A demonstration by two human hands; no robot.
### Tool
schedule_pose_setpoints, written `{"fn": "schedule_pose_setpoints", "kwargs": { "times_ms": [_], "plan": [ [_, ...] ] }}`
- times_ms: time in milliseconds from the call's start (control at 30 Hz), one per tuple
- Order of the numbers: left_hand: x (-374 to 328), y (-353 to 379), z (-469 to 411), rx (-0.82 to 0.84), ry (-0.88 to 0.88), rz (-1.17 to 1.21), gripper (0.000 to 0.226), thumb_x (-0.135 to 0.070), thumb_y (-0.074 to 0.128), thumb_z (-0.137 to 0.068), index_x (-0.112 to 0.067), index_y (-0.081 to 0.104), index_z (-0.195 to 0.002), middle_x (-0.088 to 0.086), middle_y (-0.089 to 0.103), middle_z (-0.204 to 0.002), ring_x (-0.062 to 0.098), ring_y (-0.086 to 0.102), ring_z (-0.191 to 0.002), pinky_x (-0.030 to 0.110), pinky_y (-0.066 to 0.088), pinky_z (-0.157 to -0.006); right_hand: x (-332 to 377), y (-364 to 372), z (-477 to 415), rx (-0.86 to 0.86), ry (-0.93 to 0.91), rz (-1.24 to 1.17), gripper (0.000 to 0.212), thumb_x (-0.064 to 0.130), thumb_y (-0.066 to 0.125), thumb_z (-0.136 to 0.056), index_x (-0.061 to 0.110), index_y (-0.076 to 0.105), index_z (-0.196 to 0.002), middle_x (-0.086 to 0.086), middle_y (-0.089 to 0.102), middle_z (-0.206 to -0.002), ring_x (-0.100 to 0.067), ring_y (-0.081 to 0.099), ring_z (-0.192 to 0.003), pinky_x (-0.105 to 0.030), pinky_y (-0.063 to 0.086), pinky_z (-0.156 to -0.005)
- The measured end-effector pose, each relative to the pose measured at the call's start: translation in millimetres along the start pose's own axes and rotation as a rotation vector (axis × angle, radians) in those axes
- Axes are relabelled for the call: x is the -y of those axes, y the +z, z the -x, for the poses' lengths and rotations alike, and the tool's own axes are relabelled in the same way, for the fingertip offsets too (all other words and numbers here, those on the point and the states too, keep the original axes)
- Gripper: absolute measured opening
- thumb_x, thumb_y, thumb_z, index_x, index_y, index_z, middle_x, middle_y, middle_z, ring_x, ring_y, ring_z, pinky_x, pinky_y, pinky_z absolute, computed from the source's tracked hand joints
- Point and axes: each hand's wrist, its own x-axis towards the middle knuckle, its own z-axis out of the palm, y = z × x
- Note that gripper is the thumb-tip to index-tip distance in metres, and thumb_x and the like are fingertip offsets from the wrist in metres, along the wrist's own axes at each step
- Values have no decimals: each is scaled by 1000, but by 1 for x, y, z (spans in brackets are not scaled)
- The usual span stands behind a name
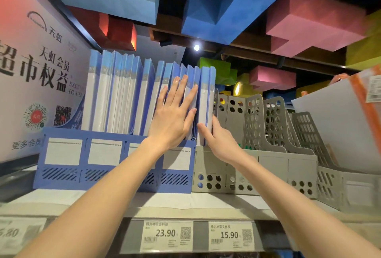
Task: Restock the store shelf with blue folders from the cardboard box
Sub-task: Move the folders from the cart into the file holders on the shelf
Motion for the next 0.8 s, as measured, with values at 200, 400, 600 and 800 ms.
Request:
{"fn": "schedule_pose_setpoints", "kwargs": {
  "times_ms": [200,400,600,800],
  "plan": [
    [-19,-27,7,212,-48,39,71,-40,38,-105,-26,-2,-163,10,-15,-169,27,-18,-155,50,-3,-126,15,-18,18,-28,57,15,31,34,43,-105,21,56,-131,4,67,-105,-19,62,-94,-31,46,-75],
    [-38,-87,36,311,-133,274,58,-38,41,-106,-32,21,-160,7,21,-167,21,13,-156,42,11,-126,26,-36,60,-81,48,-48,36,27,52,-101,13,59,-133,-7,67,-125,-23,61,-115,-37,47,-103],
    [-79,-160,84,217,-286,312,45,-39,45,-102,-22,52,-143,-4,58,-141,16,50,-132,45,39,-111,51,-45,133,-93,-67,-251,28,25,55,-99,14,64,-123,-1,68,-120,-14,61,-110,-35,49,-97],
    [-125,-245,180,194,-472,296,40,-38,45,-98,-19,62,-128,-5,67,-125,12,60,-118,38,46,-104,78,-25,231,-40,-120,-485,20,20,59,-97,13,67,-114,0,70,-110,-12,64,-98,-31,50,-92]
  ]
}}
